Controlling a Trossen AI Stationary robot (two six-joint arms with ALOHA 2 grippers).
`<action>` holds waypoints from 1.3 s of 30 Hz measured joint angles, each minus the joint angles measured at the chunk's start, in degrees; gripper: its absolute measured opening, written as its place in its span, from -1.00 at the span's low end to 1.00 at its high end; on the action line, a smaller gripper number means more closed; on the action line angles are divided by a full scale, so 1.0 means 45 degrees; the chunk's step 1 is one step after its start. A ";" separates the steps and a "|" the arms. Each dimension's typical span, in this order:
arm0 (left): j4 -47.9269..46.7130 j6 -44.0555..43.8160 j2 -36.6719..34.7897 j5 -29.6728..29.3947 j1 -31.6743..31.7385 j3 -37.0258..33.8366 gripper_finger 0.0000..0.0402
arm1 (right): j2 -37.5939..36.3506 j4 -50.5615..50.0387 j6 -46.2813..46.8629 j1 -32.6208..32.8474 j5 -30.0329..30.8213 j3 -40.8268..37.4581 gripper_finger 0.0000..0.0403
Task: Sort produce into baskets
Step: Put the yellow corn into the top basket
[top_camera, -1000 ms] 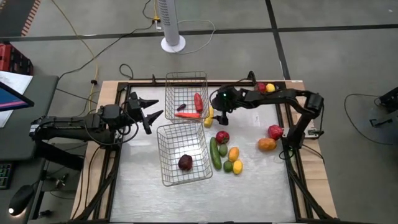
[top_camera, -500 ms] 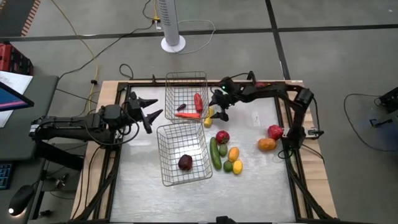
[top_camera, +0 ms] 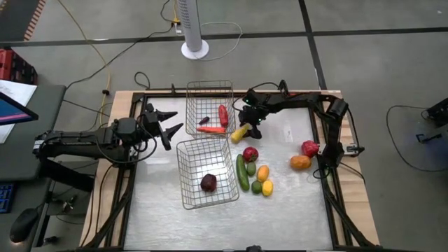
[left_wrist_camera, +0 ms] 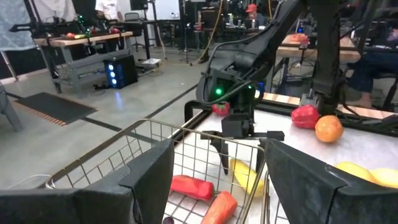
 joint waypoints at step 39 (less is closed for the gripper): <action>-0.0135 -0.0671 -0.0010 0.1623 -0.0024 0.0214 0.19 | -0.2968 -0.1572 0.2653 0.0488 0.3383 -0.0005 0.17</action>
